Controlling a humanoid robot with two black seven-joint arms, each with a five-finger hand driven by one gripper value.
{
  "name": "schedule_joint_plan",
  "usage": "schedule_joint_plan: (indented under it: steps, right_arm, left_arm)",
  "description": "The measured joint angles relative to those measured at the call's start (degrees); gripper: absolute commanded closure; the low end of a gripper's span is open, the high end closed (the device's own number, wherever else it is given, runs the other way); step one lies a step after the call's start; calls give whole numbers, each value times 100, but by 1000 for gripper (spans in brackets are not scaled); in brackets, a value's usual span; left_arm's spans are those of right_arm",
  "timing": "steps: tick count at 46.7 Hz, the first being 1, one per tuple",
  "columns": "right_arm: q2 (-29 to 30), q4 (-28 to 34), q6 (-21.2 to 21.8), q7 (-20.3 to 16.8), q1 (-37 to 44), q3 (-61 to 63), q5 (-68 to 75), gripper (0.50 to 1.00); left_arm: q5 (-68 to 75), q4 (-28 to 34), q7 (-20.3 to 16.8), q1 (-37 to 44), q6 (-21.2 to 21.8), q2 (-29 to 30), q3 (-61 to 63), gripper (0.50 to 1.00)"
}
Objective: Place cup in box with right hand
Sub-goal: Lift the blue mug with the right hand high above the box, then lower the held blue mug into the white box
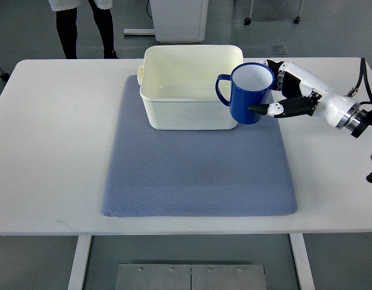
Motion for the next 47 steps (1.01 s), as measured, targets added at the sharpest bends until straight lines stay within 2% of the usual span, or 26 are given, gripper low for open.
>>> schedule_joint_plan:
  steps: [11,22,31,47]
  right_arm:
    - [3,25,171,-656,515,462,224,1000]
    - [543,-142,92,-1166,1064,475,196,1000]
    - [979,-594,-124,-1323,1343,444,145,1000]
    - [1761,-1759,-353,-1338,1629,394,125,1000]
  left_arm:
    - [0,1,0,-2,0,0,-1,500]
    - [0,0,0,2,0,0,-2,500]
    - [0,0,1,2,0,0,-1,500]
    - [0,-2,0,-1,0,0,-1,500]
